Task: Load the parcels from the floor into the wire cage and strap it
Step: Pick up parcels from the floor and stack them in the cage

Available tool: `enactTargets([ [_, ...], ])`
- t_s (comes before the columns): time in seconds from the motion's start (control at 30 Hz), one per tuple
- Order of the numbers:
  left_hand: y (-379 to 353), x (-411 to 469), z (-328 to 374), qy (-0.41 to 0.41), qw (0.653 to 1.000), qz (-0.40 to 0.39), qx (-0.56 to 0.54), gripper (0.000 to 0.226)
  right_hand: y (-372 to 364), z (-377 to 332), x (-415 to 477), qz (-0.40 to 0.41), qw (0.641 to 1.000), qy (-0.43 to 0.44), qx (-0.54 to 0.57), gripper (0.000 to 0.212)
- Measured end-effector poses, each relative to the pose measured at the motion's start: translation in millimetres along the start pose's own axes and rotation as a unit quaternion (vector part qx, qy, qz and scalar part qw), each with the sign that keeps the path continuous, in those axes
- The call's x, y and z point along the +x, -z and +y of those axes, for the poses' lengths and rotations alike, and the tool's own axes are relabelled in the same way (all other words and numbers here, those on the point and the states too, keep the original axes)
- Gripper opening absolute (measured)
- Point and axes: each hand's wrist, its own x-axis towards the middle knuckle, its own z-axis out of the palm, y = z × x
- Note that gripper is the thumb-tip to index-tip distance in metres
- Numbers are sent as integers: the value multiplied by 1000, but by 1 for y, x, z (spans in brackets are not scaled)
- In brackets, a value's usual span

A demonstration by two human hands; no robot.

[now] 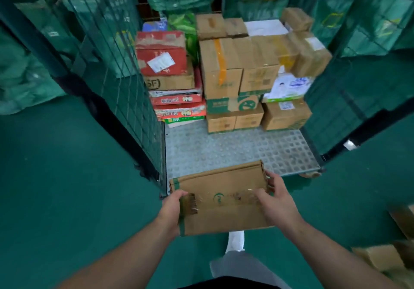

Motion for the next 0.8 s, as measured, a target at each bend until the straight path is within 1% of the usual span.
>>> enactTargets([
  [0.1, -17, 12, 23, 8, 999, 29, -11, 28, 2, -19, 51, -28, 1000, 2, -14, 55],
  [0.13, -25, 24, 35, 1, 999, 47, -20, 33, 3, -29, 73, -41, 999, 3, -19, 54],
  [0.23, -34, 53, 54, -5, 997, 63, -36, 62, 1, -47, 111, -68, 997, 3, -36, 48],
  [0.37, -32, 122, 65, 8, 993, 99, -57, 71, -7, -73, 166, -95, 992, -21, -76, 38],
  [0.43, -41, 123, 87, 17, 990, 124, -71, 75, -16, -84, 187, -108, 987, -15, -114, 38],
  [0.47, -49, 115, 105, 16, 988, 135, -75, 65, -22, -89, 199, -114, 986, -16, -124, 39],
  [0.53, -61, 110, 135, 23, 989, 129, -74, 31, -36, -95, 225, -125, 982, -20, -138, 40],
  [0.57, -62, 118, 145, 35, 989, 124, -66, 20, -44, -96, 238, -130, 980, -23, -147, 40],
  [0.6, -62, 128, 152, 47, 990, 120, -61, 14, -51, -100, 248, -133, 979, -26, -155, 41],
  [0.7, -57, 177, 176, 56, 991, 107, -53, 10, -76, -103, 285, -126, 977, -39, -167, 43],
  [0.8, -51, 231, 202, 87, 991, 102, -30, 17, -103, -104, 319, -106, 977, -58, -177, 46],
])
